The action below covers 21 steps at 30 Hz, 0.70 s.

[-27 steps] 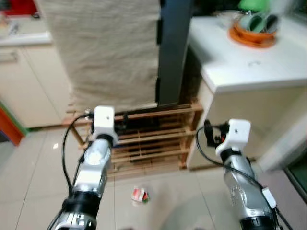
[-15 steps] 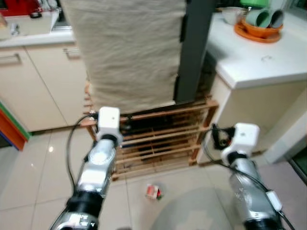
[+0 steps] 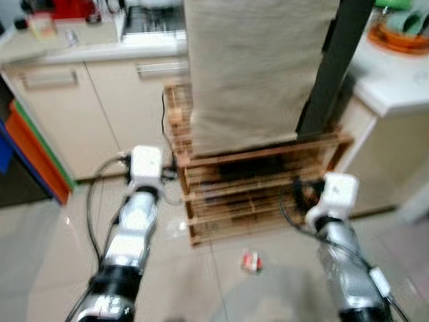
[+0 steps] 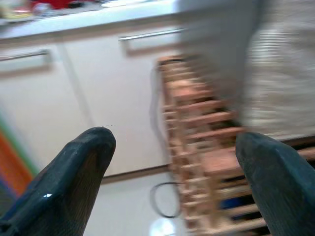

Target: Restocking fridge

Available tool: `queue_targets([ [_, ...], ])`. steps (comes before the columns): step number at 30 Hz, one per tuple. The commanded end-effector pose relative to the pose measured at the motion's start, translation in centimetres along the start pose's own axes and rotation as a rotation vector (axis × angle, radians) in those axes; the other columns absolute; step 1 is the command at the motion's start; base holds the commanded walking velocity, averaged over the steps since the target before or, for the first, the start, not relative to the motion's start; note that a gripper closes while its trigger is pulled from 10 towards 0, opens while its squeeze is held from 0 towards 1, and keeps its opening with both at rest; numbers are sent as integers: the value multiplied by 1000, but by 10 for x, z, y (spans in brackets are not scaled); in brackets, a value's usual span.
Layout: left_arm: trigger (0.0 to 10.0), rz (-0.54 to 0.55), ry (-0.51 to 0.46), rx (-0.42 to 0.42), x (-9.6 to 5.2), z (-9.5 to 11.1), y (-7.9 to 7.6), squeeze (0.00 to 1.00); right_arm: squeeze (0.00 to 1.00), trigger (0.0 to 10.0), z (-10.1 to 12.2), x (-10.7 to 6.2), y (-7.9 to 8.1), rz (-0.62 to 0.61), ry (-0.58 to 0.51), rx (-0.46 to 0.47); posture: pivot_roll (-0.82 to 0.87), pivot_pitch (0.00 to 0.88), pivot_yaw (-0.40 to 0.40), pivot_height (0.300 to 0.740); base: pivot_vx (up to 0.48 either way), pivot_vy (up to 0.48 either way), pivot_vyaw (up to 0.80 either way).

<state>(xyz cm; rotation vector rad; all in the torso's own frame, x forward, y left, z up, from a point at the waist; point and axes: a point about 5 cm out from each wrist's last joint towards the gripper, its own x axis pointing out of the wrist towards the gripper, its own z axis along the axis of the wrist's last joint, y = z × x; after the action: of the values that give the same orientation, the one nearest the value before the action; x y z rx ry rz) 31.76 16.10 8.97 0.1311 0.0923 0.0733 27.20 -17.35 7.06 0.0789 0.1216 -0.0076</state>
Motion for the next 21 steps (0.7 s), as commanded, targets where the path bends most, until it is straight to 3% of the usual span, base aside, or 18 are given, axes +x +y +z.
queue_targets([
  [1,10000,-23,-7,-3,2,3,-10,0,0,10000,5,-1,-10,-25,-20,-17,27,2,36,740,0,480,0],
  [4,10000,-25,-4,-9,4,4,-9,0,0,10000,3,-3,-10,-22,-14,-14,24,2,36,740,0,480,-292],
  [11,10000,-24,-13,6,7,6,-8,0,0,10000,-1,-7,-12,-34,-2,-14,21,3,38,740,0,473,-774],
  [21,10000,-55,-45,28,7,9,-9,0,0,10000,-4,-7,-13,-25,-2,-18,51,0,39,740,447,56,-752],
])
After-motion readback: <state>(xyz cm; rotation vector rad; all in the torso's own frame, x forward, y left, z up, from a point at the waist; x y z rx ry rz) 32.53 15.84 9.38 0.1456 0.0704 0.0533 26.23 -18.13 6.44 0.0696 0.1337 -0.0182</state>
